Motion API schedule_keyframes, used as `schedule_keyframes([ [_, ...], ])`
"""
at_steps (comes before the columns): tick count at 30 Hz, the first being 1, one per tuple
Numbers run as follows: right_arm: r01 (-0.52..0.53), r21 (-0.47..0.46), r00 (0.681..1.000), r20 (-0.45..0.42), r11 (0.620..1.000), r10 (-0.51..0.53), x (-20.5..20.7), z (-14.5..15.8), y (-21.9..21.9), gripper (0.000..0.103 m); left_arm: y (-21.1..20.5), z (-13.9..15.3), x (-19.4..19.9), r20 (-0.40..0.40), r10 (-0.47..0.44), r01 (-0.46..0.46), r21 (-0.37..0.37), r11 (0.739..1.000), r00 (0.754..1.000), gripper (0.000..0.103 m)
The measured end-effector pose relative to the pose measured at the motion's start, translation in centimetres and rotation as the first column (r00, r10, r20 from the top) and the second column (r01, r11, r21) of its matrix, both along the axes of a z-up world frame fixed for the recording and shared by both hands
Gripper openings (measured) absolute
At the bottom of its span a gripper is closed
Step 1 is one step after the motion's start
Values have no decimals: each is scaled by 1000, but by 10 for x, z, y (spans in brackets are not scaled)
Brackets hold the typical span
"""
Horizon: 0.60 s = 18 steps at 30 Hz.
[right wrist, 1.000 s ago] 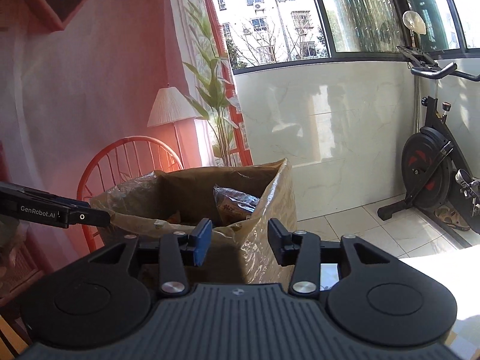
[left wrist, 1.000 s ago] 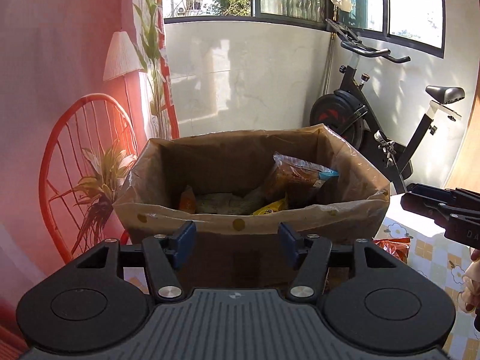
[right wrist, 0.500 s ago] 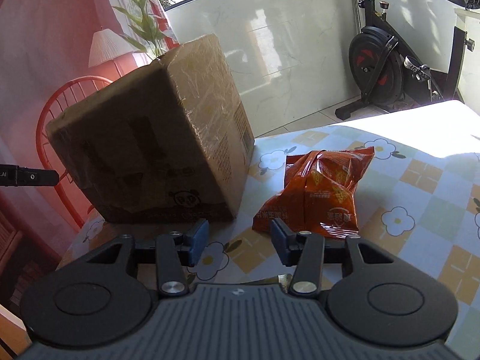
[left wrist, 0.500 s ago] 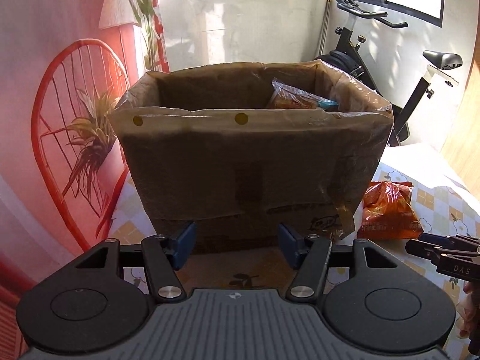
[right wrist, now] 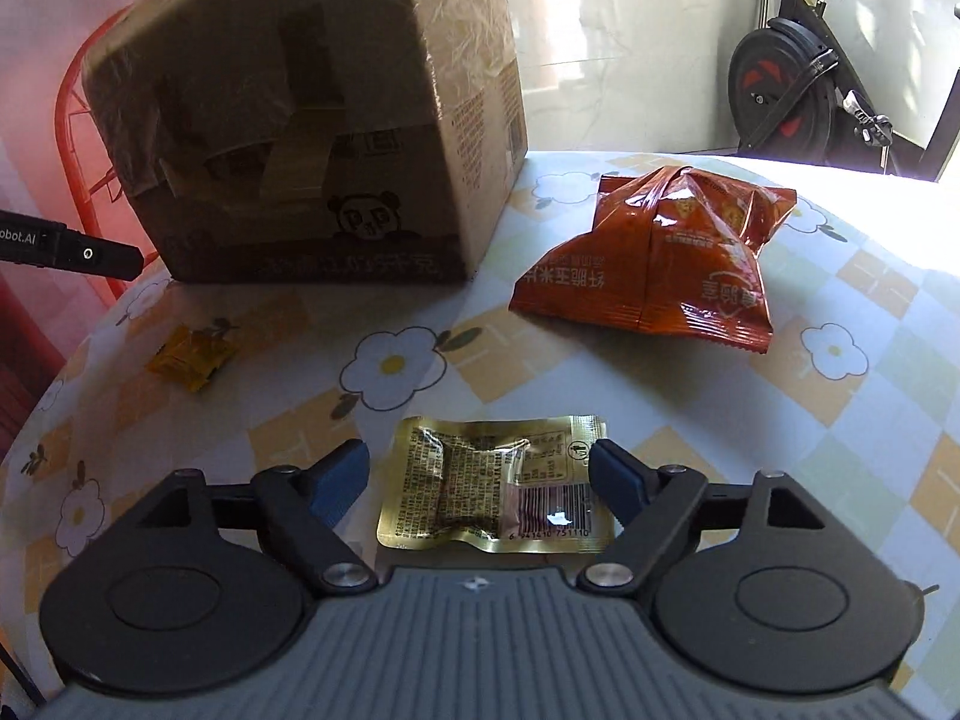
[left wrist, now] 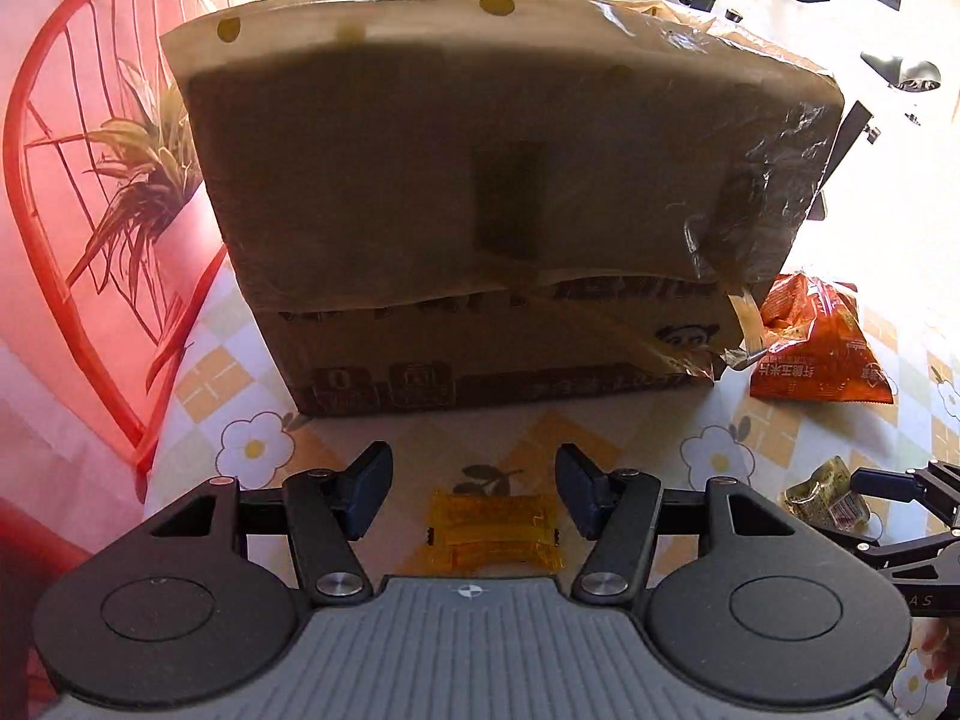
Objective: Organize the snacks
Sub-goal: 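Move the left gripper to the yellow cake while the right gripper reaches the gold packet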
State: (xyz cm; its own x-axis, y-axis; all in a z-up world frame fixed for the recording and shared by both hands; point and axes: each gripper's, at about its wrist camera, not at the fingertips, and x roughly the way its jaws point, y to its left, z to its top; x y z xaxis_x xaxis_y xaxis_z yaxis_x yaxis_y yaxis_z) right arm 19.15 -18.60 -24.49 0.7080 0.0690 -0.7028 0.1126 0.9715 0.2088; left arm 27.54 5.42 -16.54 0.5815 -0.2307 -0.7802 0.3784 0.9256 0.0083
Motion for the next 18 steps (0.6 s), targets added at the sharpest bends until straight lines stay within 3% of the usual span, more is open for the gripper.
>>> schedule_keyframes([
  [9, -15, -125, 1000, -18, 992, 13, 6, -12, 9, 86, 1, -23, 3, -26, 1, -1, -9, 1000, 1000, 63],
  [18, 35, -125, 999, -4, 992, -36, -3, -13, -14, 86, -3, -58, 14, -79, 30, -32, -22, 999, 996, 64],
])
